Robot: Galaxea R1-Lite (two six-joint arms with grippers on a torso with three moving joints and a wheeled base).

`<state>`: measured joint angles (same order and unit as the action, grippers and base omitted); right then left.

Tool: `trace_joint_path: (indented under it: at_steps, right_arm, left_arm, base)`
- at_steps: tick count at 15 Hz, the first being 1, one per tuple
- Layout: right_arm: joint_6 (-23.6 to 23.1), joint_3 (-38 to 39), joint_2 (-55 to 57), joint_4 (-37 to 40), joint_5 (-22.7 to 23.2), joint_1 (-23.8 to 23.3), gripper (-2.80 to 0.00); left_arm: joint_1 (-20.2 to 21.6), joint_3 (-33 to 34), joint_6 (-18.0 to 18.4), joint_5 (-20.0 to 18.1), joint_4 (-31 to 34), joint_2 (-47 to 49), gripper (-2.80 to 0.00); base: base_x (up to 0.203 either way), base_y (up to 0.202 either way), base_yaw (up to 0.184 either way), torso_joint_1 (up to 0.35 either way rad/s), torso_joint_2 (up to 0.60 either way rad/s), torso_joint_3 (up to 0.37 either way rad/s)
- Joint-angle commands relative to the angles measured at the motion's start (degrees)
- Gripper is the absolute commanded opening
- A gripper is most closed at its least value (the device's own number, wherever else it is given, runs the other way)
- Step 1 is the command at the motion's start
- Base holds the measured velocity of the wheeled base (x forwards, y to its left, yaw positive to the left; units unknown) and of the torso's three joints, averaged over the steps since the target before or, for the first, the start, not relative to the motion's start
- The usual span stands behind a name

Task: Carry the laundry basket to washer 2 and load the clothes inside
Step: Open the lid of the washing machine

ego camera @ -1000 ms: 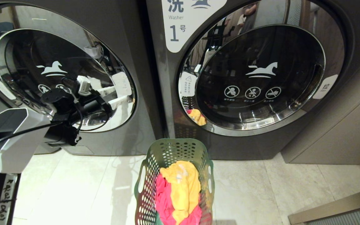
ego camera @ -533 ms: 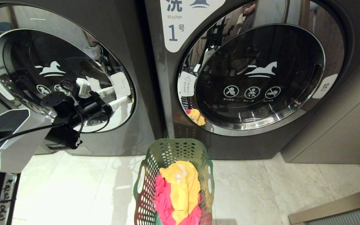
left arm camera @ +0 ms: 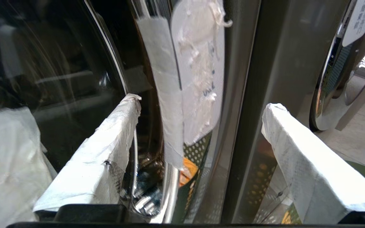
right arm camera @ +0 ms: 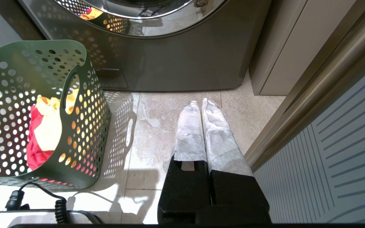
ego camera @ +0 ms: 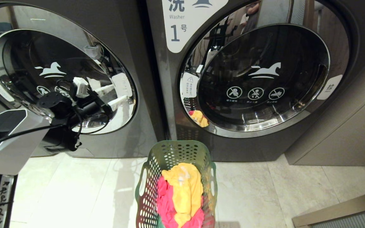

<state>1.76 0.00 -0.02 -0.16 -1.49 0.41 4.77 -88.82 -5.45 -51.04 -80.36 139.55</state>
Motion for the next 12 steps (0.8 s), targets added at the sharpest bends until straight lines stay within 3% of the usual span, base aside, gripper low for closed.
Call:
trace_joint_path:
  at_steps: [1, 12]
  right_arm:
    - [0.0, 0.0, 0.0, 0.0, 0.0, 0.0, -2.8]
    - [0.0, 0.0, 0.0, 0.0, 0.0, 0.0, -2.8]
  left_arm:
    - [0.0, 2.3, 0.0, -0.5, -1.5, -0.7, 0.0]
    - [-1.8, 1.7, -0.3, -0.5, -2.8, -0.3, 0.0]
  base:
    - [0.0, 0.0, 0.0, 0.0, 0.0, 0.0]
    - [0.0, 0.0, 0.0, 0.0, 0.0, 0.0]
